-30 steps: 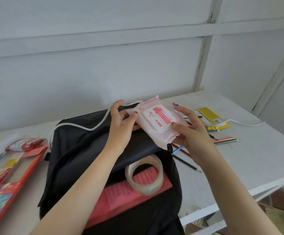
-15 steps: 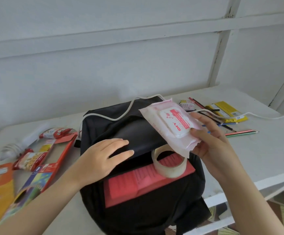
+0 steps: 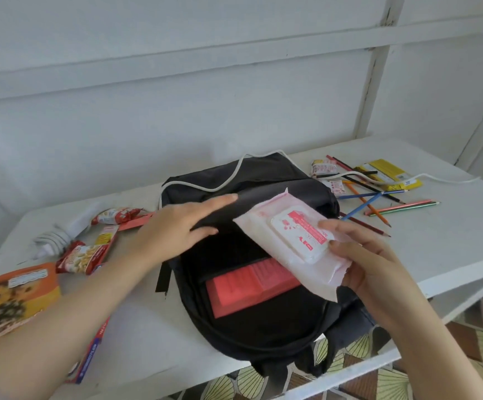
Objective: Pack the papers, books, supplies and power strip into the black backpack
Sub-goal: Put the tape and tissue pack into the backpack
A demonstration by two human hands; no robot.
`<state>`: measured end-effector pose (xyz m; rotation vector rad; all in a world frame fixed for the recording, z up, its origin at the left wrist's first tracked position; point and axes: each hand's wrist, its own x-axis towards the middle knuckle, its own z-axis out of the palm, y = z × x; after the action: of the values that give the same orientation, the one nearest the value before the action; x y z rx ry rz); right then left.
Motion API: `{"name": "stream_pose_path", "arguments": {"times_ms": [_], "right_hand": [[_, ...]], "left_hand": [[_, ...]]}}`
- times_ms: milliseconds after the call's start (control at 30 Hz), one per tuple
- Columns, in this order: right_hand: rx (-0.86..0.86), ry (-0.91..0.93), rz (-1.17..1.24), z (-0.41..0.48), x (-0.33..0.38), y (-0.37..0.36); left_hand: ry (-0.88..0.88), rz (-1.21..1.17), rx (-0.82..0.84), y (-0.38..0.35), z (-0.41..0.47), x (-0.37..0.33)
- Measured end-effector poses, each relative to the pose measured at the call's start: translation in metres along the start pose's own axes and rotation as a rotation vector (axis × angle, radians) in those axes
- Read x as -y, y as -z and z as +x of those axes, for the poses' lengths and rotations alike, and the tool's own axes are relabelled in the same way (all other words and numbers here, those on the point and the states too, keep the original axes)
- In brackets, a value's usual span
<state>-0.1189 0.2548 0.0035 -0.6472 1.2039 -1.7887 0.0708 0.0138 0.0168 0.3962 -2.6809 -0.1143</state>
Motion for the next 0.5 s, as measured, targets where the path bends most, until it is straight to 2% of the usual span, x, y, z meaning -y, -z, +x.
{"name": "stream_pose_path", "arguments": {"times_ms": [200,333,500], "right_hand": [[0.084,-0.166,-0.05,-0.023,-0.017,-0.011],[-0.002,-0.196,-0.071,-0.02,-0.035,-0.024],[-0.12,-0.193,-0.022,0.004,-0.046,-0.049]], "left_hand": [[-0.062,0.012,0.097,0.031,0.019,0.007],[-0.08,0.073,0.184,0.037,0.028,0.011],[-0.095,0.136,0.133,0.049,0.04,0.006]]}}
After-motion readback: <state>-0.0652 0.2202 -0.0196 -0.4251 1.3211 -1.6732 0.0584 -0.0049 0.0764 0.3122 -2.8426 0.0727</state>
